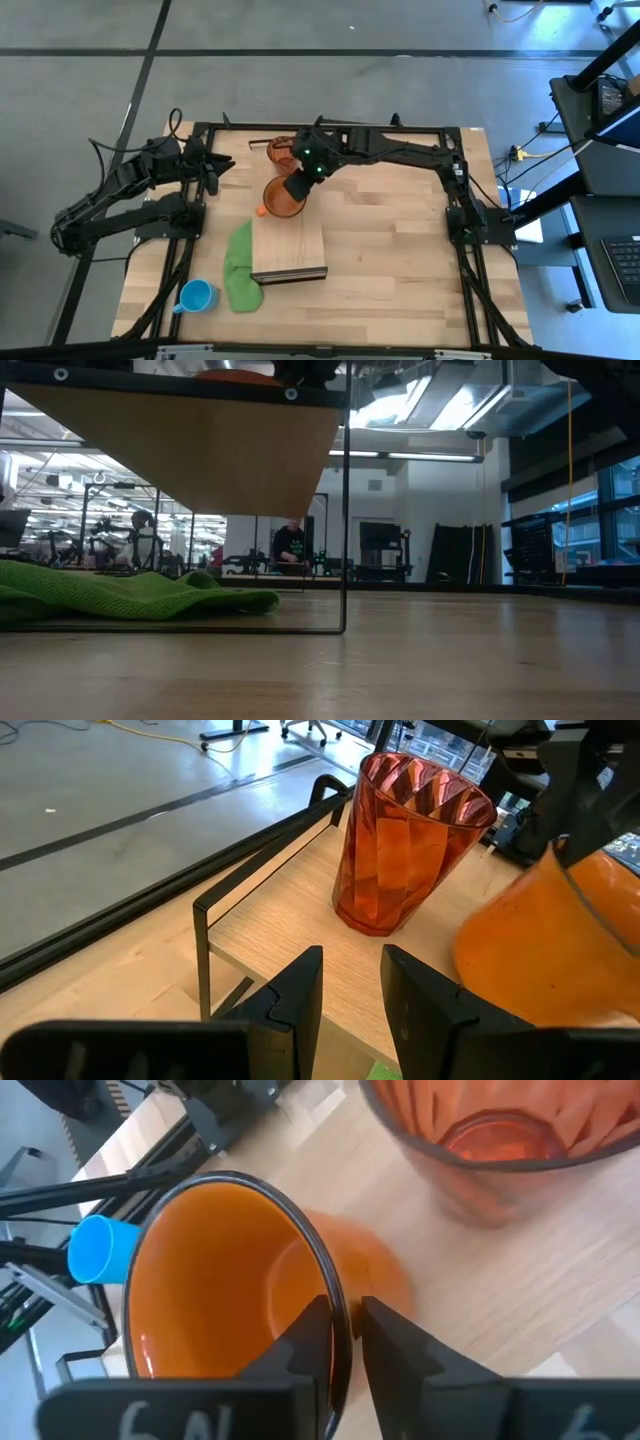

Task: Stack small to large cups/mugs on shelf
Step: Put the orange mug on the shelf

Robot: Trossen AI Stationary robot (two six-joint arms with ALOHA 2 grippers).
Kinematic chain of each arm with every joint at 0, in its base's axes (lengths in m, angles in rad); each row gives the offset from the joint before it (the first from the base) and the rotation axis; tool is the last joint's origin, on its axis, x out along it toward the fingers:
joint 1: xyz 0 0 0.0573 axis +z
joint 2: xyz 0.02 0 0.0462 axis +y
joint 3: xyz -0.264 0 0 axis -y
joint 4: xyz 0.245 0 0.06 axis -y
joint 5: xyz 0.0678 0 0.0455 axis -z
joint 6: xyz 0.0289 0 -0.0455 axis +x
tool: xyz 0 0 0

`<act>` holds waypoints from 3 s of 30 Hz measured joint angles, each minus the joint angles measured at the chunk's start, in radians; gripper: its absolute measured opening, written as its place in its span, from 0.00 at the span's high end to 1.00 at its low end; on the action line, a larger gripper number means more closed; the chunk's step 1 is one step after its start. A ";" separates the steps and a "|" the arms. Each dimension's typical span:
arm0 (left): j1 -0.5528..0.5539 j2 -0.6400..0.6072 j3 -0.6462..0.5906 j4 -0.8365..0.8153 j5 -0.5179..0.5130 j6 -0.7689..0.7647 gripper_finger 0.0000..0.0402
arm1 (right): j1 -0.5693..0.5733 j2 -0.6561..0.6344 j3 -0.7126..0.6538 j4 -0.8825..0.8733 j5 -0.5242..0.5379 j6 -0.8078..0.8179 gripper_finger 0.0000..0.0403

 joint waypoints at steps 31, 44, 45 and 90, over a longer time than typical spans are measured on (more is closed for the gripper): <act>-0.069 -0.020 0.000 -0.005 0.289 -0.145 0.78 | -0.043 -0.007 0.095 -0.057 0.095 -0.069 0.88; -0.321 -0.079 0.003 0.025 0.260 -0.367 1.00 | -0.070 -0.024 0.093 -0.253 0.112 -0.077 0.99; -0.342 -0.066 0.003 0.054 0.260 -0.383 1.00 | -0.070 -0.024 0.093 -0.254 0.117 -0.086 0.99; -0.951 0.439 -0.037 0.287 -0.553 -0.549 1.00 | -0.044 -0.013 0.069 -0.227 0.088 -0.086 0.99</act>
